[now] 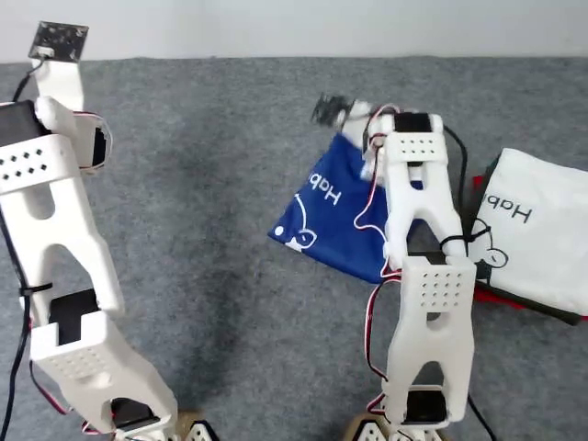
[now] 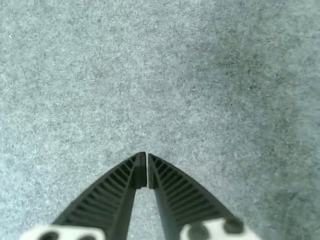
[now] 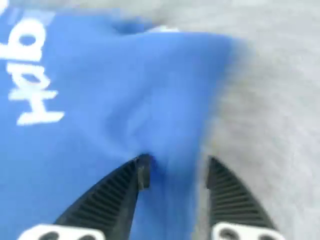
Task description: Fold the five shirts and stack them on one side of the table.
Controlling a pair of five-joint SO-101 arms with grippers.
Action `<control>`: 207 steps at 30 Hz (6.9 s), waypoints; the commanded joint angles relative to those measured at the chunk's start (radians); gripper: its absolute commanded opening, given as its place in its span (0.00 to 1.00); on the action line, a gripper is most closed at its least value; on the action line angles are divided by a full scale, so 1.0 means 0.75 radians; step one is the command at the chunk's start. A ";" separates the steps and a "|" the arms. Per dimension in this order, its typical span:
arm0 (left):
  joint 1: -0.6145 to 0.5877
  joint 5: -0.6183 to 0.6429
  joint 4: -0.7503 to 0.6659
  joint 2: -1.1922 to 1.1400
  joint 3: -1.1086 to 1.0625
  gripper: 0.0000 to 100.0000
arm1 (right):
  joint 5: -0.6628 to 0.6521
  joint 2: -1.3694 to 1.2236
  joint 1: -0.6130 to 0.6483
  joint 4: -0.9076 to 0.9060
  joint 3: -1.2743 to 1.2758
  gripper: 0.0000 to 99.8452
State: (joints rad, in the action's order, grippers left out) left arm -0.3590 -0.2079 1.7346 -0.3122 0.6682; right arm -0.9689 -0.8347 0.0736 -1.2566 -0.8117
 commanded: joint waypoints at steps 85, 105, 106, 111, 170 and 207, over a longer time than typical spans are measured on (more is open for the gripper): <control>-0.135 -0.051 0.029 0.205 -0.071 0.01 | 1.299 0.985 -0.353 -0.717 0.223 0.01; -0.133 -0.053 0.029 0.198 -0.136 0.01 | 0.694 0.543 -0.909 -0.504 0.217 0.02; -0.133 -0.053 0.029 0.203 -0.150 0.01 | 0.696 0.543 -0.913 -0.523 0.203 0.04; -0.133 -0.053 0.027 0.203 -0.165 0.01 | 0.734 0.605 -0.911 -0.641 0.014 0.27; 0.010 -0.047 0.029 0.219 -0.159 0.01 | 0.309 0.490 -1.014 0.218 0.395 0.01; 0.043 0.321 0.023 1.461 -1.036 0.02 | 0.978 1.503 -0.707 -0.717 0.698 0.01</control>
State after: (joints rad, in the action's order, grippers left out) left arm -0.3360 0.0176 1.7346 0.7664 -0.1005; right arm -0.2631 0.1995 -0.4941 -1.7538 -0.3821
